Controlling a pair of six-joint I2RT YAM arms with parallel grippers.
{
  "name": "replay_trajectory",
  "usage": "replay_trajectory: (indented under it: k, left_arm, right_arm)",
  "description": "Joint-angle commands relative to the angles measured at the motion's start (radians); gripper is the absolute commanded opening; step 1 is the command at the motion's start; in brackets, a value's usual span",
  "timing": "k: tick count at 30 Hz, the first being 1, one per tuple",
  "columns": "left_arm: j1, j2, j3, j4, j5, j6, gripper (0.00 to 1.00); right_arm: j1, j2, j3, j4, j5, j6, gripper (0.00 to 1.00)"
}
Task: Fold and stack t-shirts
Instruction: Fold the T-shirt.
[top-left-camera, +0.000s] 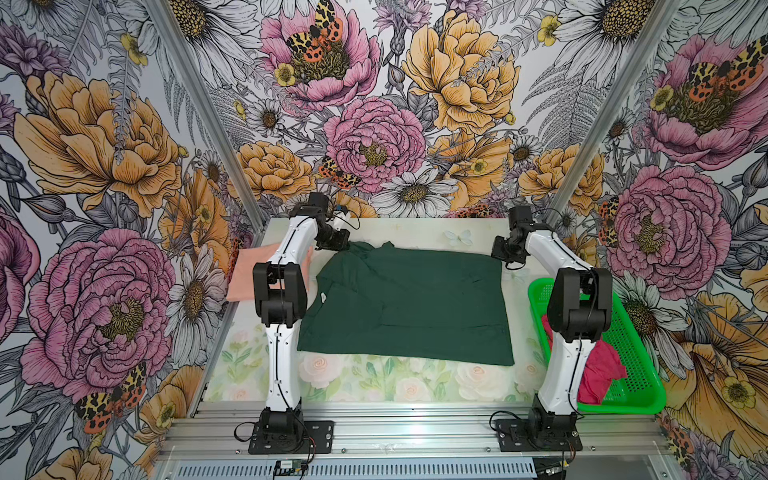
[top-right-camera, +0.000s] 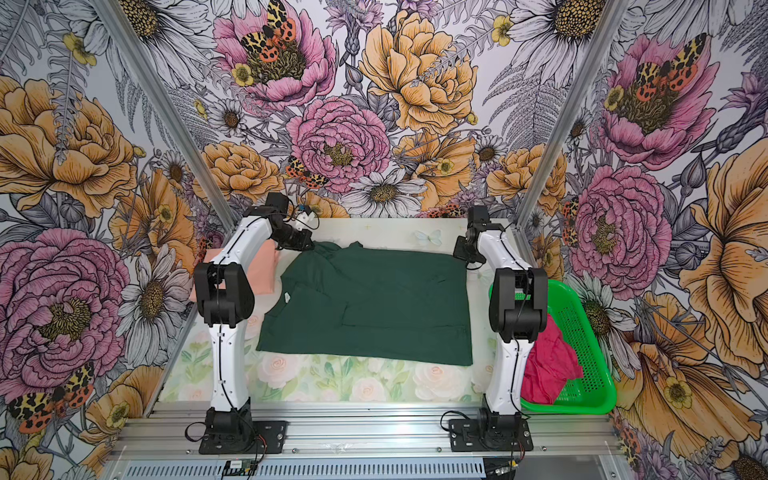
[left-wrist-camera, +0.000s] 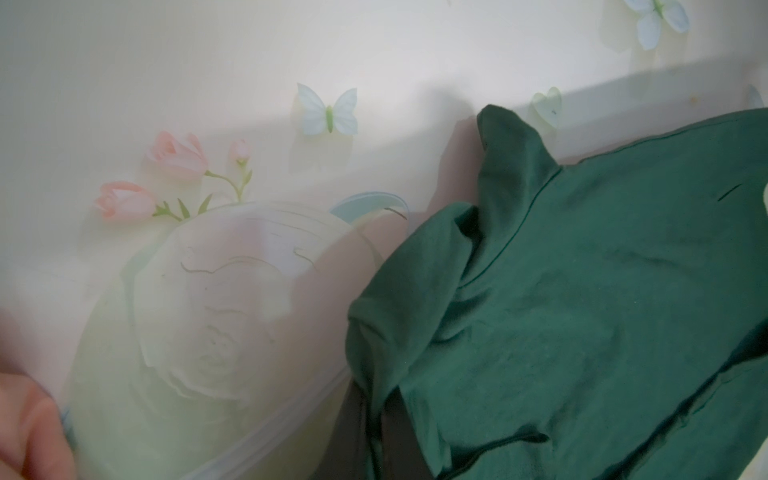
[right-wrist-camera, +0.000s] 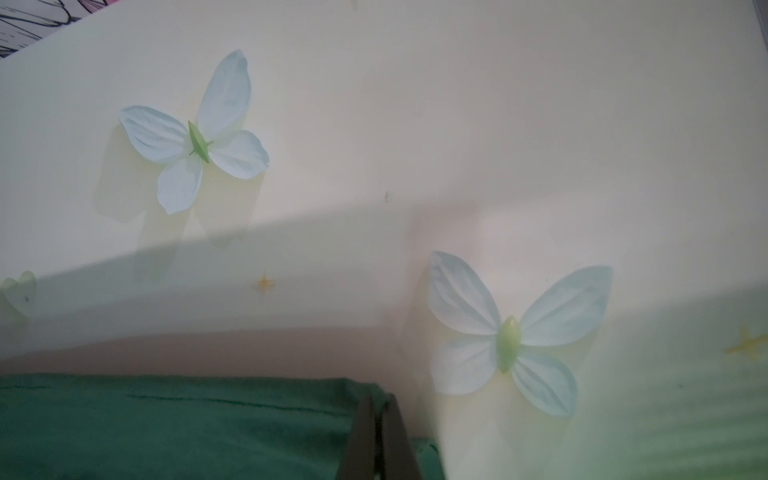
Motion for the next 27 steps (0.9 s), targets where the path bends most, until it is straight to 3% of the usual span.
replay_trajectory:
  k: [1,17,27]
  left_arm:
    - [0.012,-0.075,-0.051,0.016,-0.028,0.006,0.00]
    - [-0.005,-0.264,-0.288,0.017,-0.108,-0.009,0.00]
    - [-0.112,-0.374,-0.449,0.017,-0.275,-0.024,0.00]
  right_arm:
    - [0.010,-0.075,-0.050,0.025,0.025,-0.020,0.00]
    - [0.067,-0.292,-0.316,0.027,0.038,-0.028,0.00]
    - [0.082,-0.428,-0.460,0.025,0.110,-0.028,0.00]
